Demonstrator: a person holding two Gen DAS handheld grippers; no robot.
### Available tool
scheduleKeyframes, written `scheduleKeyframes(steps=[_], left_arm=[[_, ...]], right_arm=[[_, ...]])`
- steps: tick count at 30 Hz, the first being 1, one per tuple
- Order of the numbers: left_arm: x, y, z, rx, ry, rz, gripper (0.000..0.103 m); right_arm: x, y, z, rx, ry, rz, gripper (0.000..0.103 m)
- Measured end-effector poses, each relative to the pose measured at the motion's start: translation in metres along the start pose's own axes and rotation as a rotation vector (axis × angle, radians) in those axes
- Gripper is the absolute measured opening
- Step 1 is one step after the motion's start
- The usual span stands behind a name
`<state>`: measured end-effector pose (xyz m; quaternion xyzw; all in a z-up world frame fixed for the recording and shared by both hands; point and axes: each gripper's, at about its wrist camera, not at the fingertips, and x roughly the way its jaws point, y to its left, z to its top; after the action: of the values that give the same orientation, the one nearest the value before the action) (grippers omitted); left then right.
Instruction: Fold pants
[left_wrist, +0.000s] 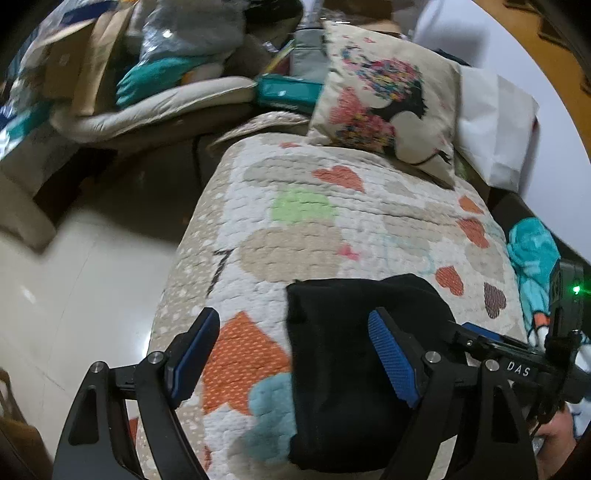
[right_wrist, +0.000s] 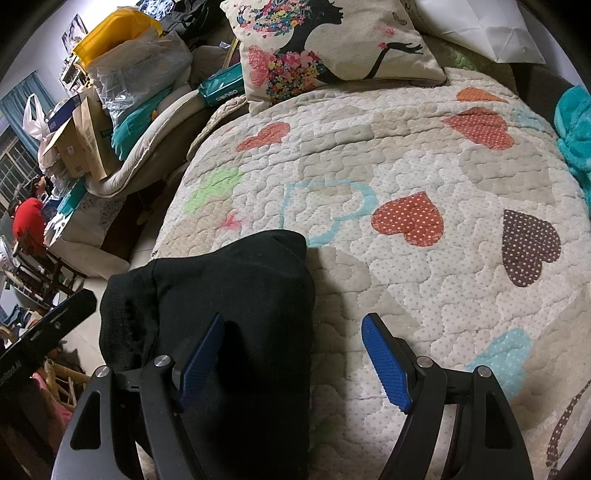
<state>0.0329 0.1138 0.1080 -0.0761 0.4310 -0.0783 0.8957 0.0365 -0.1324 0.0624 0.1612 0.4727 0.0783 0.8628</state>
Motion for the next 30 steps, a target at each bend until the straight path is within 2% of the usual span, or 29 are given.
scheduleKeyframes(steps=[3, 7, 13, 15, 16, 17, 20, 21, 24, 25, 27, 30], left_arm=[[0.006, 0.015, -0.003, -0.056, 0.044, -0.032, 0.082], [0.026, 0.021, -0.010, -0.116, 0.124, -0.141, 0.082], [0.068, 0.009, -0.021, -0.106, 0.249, -0.225, 0.082], [0.083, 0.005, -0.026, -0.126, 0.290, -0.289, 0.082], [0.085, 0.002, -0.027, -0.129, 0.280, -0.301, 0.090], [0.086, -0.002, -0.026, -0.118, 0.259, -0.311, 0.092], [0.087, -0.020, -0.027, -0.046, 0.244, -0.289, 0.092], [0.087, -0.025, -0.028, -0.030, 0.243, -0.290, 0.085], [0.083, -0.034, -0.028, 0.005, 0.249, -0.274, 0.070], [0.082, -0.032, -0.026, -0.002, 0.250, -0.275, 0.059], [0.080, -0.028, -0.024, -0.034, 0.260, -0.295, 0.046], [0.076, -0.023, -0.020, -0.061, 0.258, -0.305, 0.038]], right_arm=[[0.007, -0.001, 0.004, 0.018, 0.031, 0.035, 0.082], [0.018, -0.003, 0.007, 0.035, 0.062, 0.068, 0.084], [0.035, -0.003, 0.012, 0.045, 0.100, 0.107, 0.086], [0.042, -0.004, 0.015, 0.053, 0.109, 0.137, 0.086], [0.044, -0.005, 0.016, 0.057, 0.112, 0.146, 0.086], [0.048, -0.004, 0.018, 0.064, 0.119, 0.161, 0.086], [0.055, -0.002, 0.021, 0.069, 0.136, 0.208, 0.086], [0.056, -0.001, 0.022, 0.063, 0.144, 0.217, 0.085], [0.054, 0.005, 0.023, 0.020, 0.161, 0.224, 0.071], [0.053, 0.006, 0.023, 0.013, 0.167, 0.228, 0.065], [0.051, 0.005, 0.023, 0.003, 0.172, 0.224, 0.057], [0.047, 0.008, 0.023, -0.007, 0.169, 0.216, 0.050]])
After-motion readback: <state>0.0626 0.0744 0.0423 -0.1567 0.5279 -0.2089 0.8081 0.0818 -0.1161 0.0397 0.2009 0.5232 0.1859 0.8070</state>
